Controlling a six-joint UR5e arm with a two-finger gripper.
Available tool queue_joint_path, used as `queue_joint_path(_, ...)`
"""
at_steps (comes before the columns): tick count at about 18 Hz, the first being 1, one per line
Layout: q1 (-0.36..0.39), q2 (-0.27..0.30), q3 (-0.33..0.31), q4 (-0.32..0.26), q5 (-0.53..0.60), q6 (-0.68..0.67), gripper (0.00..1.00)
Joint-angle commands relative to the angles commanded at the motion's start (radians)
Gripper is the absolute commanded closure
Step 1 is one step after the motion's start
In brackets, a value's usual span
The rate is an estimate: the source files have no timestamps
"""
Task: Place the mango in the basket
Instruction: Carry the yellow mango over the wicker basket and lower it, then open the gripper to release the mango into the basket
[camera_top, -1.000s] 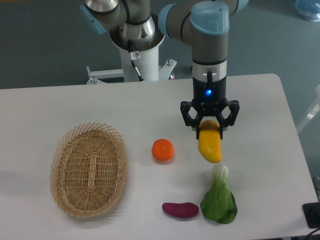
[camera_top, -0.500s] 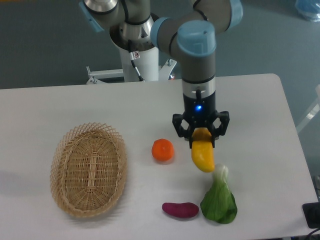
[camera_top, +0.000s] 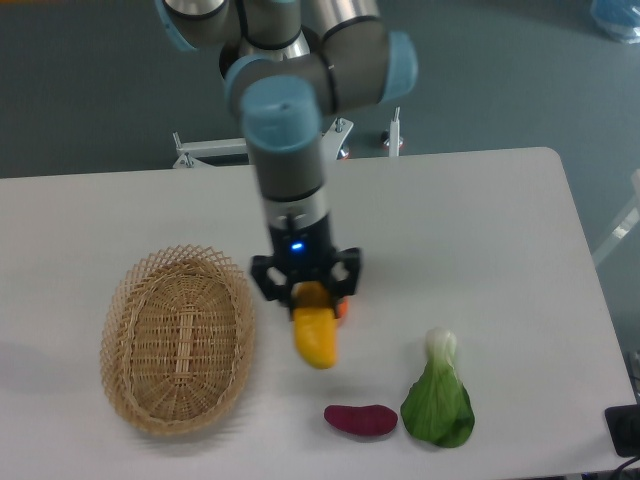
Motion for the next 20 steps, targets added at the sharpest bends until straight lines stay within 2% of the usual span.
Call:
queue_joint_path(3,-0.077,-0.025,-0.008,0.000,0.003,-0.012,0.52)
queue_joint_path(6,-0.121,-0.064,-0.018,0.003,0.002,-0.009,0.52)
queue_joint_path(11,-0.163,-0.130,-0.015,0.005,0.003,0.000,0.49)
queue_joint_path(13,-0.167,-0.135,-0.017,0.005,0.005,0.000,0.47)
queue_joint_path(14,-0.167,-0.137,-0.014,0.005,0.006,0.000,0.42)
queue_joint_path(16,-0.167,-0.140,-0.012,0.005,0.009,0.001,0.06)
queue_joint_path(17,-0.167,-0.140,-0.012,0.005,0.017,0.003,0.00)
queue_joint_path(20,-0.170,-0.132,-0.002,0.005,0.034,0.004,0.00)
